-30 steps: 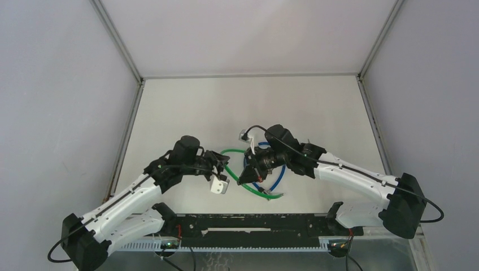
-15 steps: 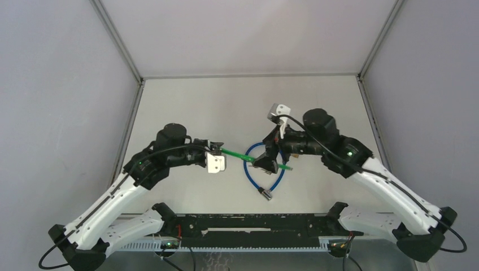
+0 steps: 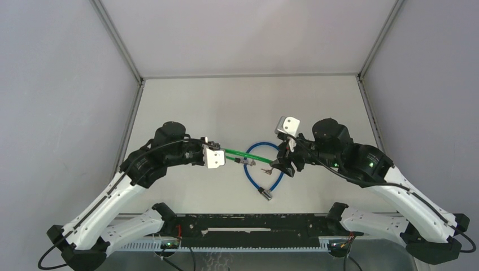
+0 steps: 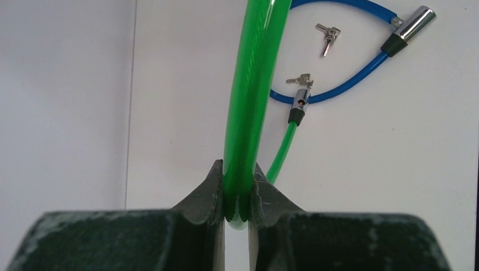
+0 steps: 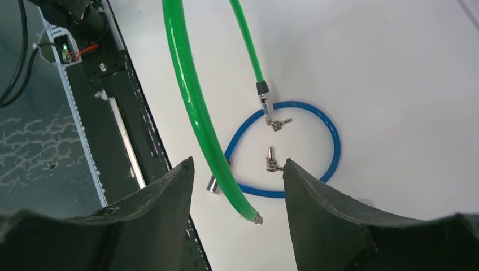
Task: Lock with the key
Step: Pick up the lock from the center of the board.
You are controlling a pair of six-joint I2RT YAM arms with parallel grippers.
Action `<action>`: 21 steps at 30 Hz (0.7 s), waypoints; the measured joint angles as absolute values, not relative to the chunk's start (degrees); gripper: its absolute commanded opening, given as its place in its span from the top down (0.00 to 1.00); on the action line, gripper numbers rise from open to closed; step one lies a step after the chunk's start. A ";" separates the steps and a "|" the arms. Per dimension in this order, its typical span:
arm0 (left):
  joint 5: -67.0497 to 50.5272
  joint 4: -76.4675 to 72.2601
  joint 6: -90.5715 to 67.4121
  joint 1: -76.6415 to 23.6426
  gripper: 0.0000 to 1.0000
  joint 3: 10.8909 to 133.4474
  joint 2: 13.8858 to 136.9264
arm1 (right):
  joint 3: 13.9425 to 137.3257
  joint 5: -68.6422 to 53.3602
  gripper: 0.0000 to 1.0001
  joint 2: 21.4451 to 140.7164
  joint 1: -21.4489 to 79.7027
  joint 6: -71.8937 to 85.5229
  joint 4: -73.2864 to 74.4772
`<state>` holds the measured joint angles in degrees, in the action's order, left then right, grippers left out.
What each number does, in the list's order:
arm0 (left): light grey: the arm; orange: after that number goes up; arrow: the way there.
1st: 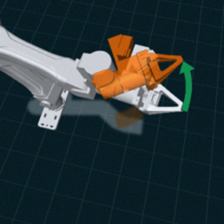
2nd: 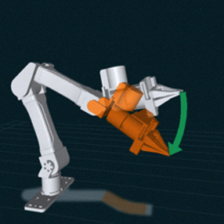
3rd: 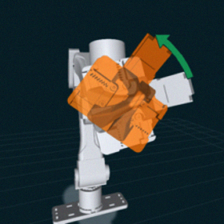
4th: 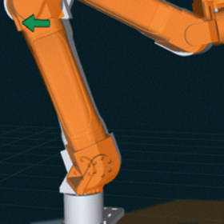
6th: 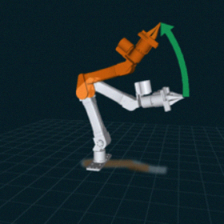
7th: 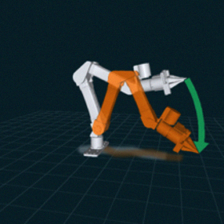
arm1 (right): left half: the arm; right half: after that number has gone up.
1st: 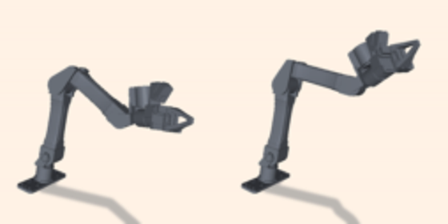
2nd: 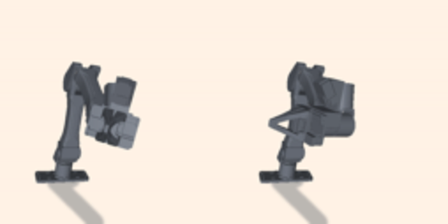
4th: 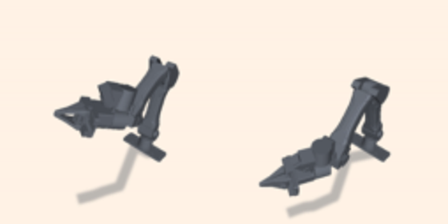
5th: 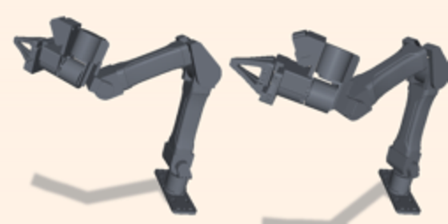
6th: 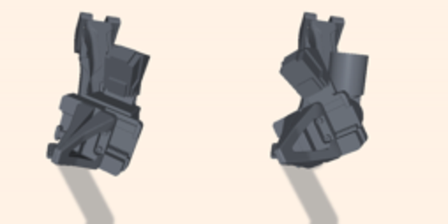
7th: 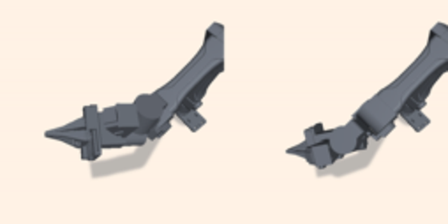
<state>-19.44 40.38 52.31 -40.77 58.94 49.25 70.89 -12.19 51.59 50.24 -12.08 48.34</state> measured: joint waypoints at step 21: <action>-18.61 40.47 50.78 -40.77 1.00 58.94 48.51 | 64.49 -4.29 0.86 53.58 52.58 -13.19 44.64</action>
